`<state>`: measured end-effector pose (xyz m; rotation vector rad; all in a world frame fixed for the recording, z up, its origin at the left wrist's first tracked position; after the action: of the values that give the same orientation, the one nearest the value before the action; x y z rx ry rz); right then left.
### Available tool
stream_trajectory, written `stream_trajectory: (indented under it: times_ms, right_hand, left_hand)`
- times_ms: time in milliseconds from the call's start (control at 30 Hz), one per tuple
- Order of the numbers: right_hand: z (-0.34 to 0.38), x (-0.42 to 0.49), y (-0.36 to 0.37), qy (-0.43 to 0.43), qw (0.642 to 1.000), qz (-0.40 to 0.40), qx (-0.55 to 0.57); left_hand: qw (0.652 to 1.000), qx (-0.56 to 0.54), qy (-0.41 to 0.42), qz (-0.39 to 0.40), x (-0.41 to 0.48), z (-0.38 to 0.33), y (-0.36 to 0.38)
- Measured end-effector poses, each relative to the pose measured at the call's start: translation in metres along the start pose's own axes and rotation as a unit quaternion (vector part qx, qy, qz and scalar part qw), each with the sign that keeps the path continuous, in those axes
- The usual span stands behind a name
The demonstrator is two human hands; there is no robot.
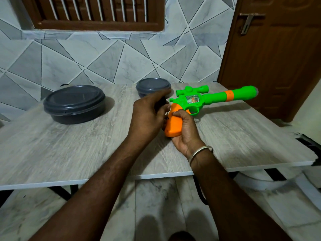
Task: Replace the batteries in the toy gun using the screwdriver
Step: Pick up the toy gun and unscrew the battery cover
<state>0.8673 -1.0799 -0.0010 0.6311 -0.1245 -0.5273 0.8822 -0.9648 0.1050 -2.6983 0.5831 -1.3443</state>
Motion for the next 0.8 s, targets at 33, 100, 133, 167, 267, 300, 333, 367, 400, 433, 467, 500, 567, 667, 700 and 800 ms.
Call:
stream_trajectory:
  times_ms: [33,100,133,167,267,300,333,367,400,433,467,500,567,667,700,800]
  right_hand:
    - [0.000,-0.001,0.000,-0.001,1.000,-0.002,0.000]
    - [0.000,-0.001,0.000,-0.003,1.000,-0.004,0.002]
    - [0.000,-0.001,0.001,-0.002,1.000,-0.002,0.006]
    - [0.000,-0.001,0.002,-0.002,1.000,0.001,0.010]
    - [0.002,-0.001,0.004,-0.001,1.000,0.014,0.014]
    - [0.003,-0.001,0.005,-0.002,1.000,0.017,0.011]
    - [0.002,-0.001,0.005,-0.004,1.000,0.017,0.009]
    - [0.002,-0.001,0.005,-0.006,1.000,0.015,0.008]
    - [0.002,-0.002,0.005,-0.007,1.000,0.014,0.007]
    - [0.002,-0.002,0.006,-0.008,1.000,0.014,0.006]
    - [0.002,-0.003,0.007,-0.009,1.000,0.014,0.005]
    - [0.002,-0.003,0.007,-0.008,1.000,0.014,0.005]
    - [0.003,-0.004,0.006,-0.008,1.000,0.011,0.005]
    - [0.000,-0.002,0.004,0.002,1.000,0.002,0.011]
    - [0.000,-0.001,0.003,0.005,1.000,-0.001,0.011]
    - [-0.001,-0.001,0.001,0.011,1.000,-0.004,0.001]
  left_hand:
    - [1.000,0.003,-0.004,-0.013,0.001,0.000,-0.001]
    - [1.000,0.014,0.002,-0.022,0.003,-0.001,-0.002]
    - [1.000,0.019,0.008,-0.016,0.004,-0.002,-0.002]
    - [1.000,0.021,0.012,-0.005,0.004,-0.003,0.000]
    - [1.000,0.014,0.000,0.027,0.002,0.000,0.005]
    - [1.000,0.009,-0.005,0.024,0.001,0.001,0.005]
    - [1.000,0.004,-0.009,0.016,0.001,0.001,0.005]
    - [1.000,0.000,-0.010,0.008,0.002,0.001,0.004]
    - [1.000,0.000,-0.008,0.002,0.003,0.000,0.004]
    - [1.000,0.007,-0.005,-0.002,0.004,-0.001,0.004]
    - [1.000,0.015,-0.002,-0.005,0.004,-0.001,0.005]
    - [1.000,0.019,-0.003,-0.008,0.004,-0.001,0.005]
    - [1.000,0.004,-0.005,-0.013,0.002,0.000,0.003]
    - [1.000,-0.025,-0.005,-0.011,-0.002,0.002,0.000]
    - [1.000,-0.029,-0.007,-0.006,-0.003,0.003,0.000]
    - [0.999,-0.047,-0.020,-0.011,-0.003,0.009,-0.001]
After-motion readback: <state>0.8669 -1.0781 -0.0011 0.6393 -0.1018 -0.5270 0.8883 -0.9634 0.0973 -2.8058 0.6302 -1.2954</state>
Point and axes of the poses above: each hand's wrist, its own x-axis towards the middle knuckle, its own y-axis out of the palm, z = x × y, the point moved 9 cm from there along x, towards the middle knuckle, and after that the axes turned 8 degrees about -x, right-handed, at the moved point
